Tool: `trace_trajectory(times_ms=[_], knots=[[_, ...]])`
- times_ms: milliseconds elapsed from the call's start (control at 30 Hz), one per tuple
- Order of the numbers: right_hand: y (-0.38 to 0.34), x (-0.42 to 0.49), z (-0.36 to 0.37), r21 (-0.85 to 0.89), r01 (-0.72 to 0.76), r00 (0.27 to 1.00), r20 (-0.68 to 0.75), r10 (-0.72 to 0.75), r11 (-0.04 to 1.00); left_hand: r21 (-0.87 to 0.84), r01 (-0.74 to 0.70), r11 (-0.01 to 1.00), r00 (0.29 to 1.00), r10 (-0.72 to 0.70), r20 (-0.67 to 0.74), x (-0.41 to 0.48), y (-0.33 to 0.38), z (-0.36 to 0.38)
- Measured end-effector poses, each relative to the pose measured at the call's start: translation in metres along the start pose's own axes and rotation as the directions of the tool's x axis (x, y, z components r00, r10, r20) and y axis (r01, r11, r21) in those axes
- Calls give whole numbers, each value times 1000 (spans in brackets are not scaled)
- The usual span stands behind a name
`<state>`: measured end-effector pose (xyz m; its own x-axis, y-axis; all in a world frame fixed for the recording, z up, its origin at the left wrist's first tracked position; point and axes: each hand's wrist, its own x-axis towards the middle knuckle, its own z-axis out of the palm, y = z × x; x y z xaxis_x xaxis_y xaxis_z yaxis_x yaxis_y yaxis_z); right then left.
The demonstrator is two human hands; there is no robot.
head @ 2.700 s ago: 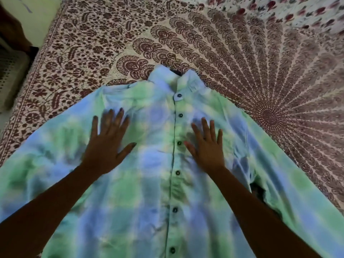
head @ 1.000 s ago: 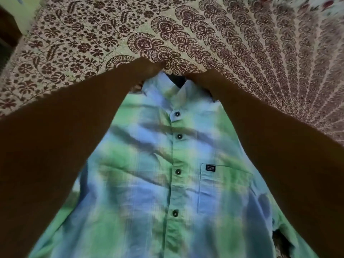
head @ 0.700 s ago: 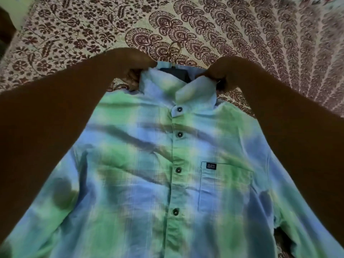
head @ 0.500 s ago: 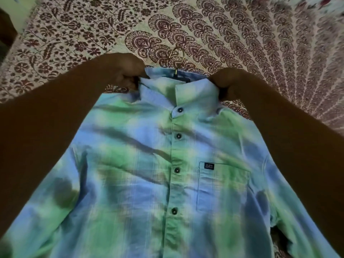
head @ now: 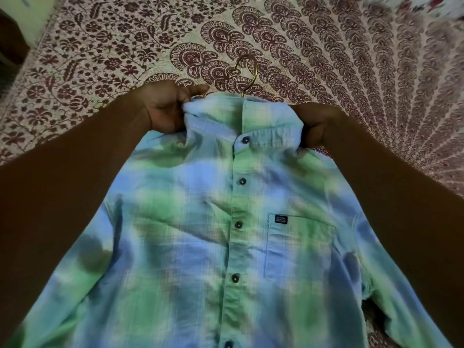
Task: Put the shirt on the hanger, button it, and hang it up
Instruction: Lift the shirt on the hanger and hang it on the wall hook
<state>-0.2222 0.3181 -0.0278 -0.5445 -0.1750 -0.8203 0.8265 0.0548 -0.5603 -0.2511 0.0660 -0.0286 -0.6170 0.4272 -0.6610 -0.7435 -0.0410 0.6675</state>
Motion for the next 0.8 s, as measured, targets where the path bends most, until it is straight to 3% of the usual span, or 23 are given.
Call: trace_trajectory(times_ms=[100,267,433,600,700,800], knots=[[3,3,3,157,58,998,17,-61,986,-59,22,998,998,-19,56,2,-2,3],[7,8,0,266,88,996,-6,-90,960,-25,-47,999,984,50,170,10,-10,-8],[10,9,-1,245,73,997,-36,-66,967,-121,-93,988,995,97,28,10,-22,1],[15,13,6,321,109,992,-92,-84,941,-184,-21,983,978,-18,-209,17,-24,10],[14,11,8,178,100,988,-133,-77,979,-54,52,997,981,-61,-186,15,-17,10],[17,8,7,-70,108,969,-215,-121,992,-15,9,1000,993,-10,-121,13,-18,0]])
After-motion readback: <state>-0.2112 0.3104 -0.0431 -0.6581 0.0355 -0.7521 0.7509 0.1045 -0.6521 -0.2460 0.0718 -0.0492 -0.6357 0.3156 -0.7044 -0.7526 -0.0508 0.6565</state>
